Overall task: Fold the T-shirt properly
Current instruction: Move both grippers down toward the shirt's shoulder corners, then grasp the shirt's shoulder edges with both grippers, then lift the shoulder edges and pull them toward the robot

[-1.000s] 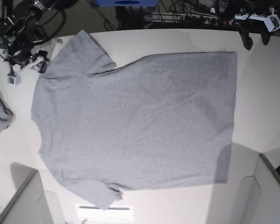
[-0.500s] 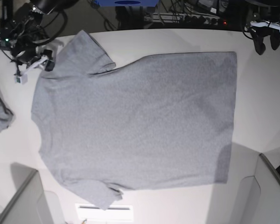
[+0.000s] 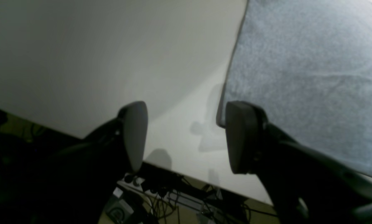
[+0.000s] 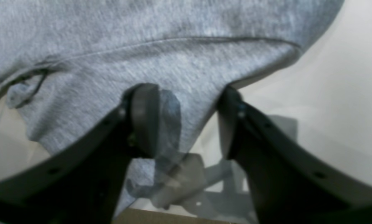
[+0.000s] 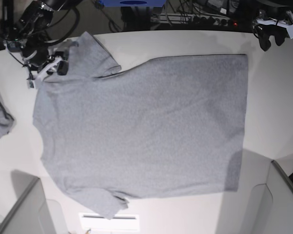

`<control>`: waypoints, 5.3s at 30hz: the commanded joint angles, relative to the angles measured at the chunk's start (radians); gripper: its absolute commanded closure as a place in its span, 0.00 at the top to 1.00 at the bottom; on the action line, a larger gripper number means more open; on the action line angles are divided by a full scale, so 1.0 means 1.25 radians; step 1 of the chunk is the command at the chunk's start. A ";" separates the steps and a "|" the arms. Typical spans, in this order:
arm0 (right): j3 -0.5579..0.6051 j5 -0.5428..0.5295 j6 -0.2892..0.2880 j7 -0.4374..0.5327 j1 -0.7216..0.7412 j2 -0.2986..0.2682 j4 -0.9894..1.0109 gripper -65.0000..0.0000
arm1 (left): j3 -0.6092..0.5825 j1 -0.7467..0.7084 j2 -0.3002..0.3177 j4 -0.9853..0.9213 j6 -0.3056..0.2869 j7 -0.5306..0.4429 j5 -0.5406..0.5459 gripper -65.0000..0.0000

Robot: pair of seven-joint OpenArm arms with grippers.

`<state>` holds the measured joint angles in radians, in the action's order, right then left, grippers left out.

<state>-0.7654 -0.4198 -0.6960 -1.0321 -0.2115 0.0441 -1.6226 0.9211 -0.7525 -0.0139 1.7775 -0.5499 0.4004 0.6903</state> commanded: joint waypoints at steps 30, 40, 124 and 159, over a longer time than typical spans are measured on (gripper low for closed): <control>0.008 0.032 -0.002 -0.053 -0.012 -0.016 0.004 0.00 | -0.157 0.126 0.012 -0.190 0.000 -0.016 0.015 0.57; 0.007 0.032 -0.002 -0.054 -0.012 -0.016 0.004 0.00 | -0.152 0.186 0.012 -0.229 0.001 0.099 0.013 0.57; 0.089 0.033 -0.002 -0.216 0.104 -0.031 -0.218 0.00 | -0.151 0.115 0.031 0.162 0.045 0.235 0.017 0.00; 0.164 0.033 0.090 -0.173 0.240 -0.059 -0.071 0.00 | -0.152 0.312 0.057 0.125 0.103 0.343 -0.118 0.00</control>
<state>-0.5610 -0.3622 -0.5838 -1.2675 0.0673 -0.0189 -1.6951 0.7292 -0.3626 0.0498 1.9152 -0.4183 0.8524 0.5339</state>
